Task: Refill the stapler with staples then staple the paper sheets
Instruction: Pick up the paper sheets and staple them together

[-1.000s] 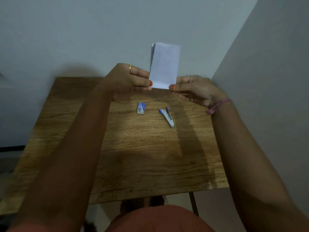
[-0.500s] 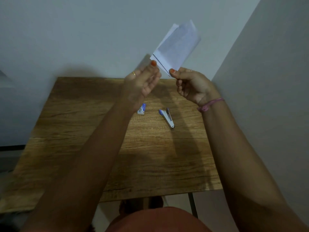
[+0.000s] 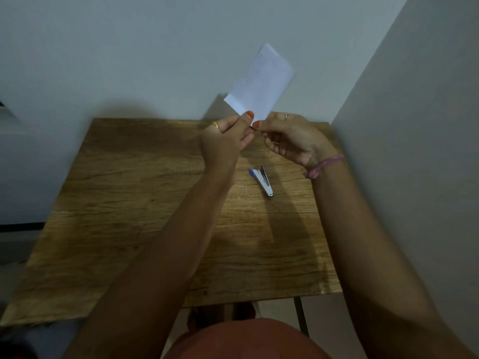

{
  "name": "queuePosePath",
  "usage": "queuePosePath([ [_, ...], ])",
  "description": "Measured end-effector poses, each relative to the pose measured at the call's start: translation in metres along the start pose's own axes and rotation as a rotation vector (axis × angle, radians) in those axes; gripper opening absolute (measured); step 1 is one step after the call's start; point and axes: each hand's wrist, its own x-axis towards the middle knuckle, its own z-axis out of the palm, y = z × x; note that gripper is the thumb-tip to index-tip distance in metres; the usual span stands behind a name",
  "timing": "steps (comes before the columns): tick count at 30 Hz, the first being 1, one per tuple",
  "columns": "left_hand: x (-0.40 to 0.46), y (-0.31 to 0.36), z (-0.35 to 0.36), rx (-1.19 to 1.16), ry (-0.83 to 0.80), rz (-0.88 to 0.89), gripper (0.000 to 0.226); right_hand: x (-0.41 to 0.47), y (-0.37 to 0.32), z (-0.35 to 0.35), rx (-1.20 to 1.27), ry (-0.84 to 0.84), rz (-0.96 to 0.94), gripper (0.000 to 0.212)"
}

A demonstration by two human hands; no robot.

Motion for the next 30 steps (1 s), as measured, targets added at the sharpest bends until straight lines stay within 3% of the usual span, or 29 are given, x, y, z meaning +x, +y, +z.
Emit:
queuePosePath([
  [2,0.001,0.002,0.0,0.041,-0.007,0.022,0.015,-0.002,-0.002,-0.002,0.007,-0.024,-0.009,0.007],
  [11,0.01,0.013,-0.001,0.089,-0.075,0.036,0.027,0.003,0.0,-0.001,-0.023,0.092,-0.065,0.021],
  [23,0.028,0.017,-0.011,0.157,-0.135,0.084,0.02,0.005,-0.003,-0.004,0.169,0.139,-0.12,0.005],
  [27,0.029,0.019,-0.01,0.166,-0.148,0.077,0.026,0.008,-0.007,-0.005,0.174,0.255,-0.171,0.015],
  [30,0.031,0.022,-0.009,0.175,-0.153,0.086,0.022,0.01,-0.006,-0.004,0.175,0.263,-0.171,0.01],
])
